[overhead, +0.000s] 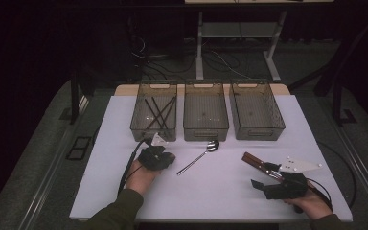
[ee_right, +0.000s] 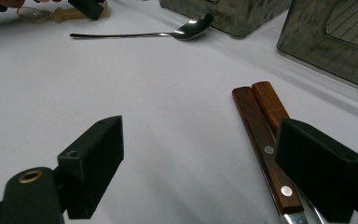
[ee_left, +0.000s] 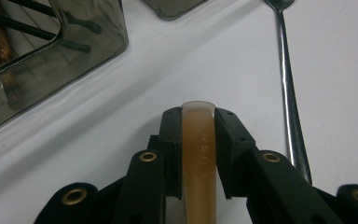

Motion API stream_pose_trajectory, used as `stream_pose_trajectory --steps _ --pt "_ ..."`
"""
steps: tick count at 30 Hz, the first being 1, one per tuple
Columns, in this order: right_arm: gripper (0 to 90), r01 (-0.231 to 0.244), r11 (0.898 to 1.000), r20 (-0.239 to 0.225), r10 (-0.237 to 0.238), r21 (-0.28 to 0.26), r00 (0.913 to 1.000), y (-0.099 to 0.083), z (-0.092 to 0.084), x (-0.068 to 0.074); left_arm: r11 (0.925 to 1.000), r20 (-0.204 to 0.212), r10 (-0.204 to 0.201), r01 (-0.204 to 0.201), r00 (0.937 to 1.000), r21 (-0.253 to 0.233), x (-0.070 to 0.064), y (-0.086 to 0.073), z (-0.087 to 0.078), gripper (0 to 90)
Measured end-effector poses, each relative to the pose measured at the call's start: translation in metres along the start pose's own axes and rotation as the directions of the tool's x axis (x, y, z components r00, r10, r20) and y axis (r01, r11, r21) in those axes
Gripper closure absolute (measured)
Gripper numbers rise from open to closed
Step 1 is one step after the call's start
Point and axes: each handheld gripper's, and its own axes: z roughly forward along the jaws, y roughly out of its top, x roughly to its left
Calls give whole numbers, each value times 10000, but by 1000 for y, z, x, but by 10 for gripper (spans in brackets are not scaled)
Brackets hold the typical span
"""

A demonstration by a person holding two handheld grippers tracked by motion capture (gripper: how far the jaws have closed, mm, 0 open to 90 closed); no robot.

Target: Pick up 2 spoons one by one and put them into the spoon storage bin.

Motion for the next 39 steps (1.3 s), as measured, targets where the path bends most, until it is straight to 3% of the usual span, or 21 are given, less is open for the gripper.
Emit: stream_pose_trajectory --steps 4,12,25,39 --pt "155 11 10000 -21 -11 -14 10000 0 0 0 9998 -6 38 -38 10000 211 0 1 -2 739" --pt "155 46 10000 -64 -46 -23 10000 1 -1 1 9999 211 96 -97 9997 32 0 2 -7 738" --pt "155 59 10000 -83 -59 -24 9999 1 0 1 9978 909 286 -231 9955 -616 -5 5 -17 738" --pt "155 5 10000 -81 -5 -12 10000 0 0 1 9867 1605 627 -371 9850 -1582 -12 14 -29 737"
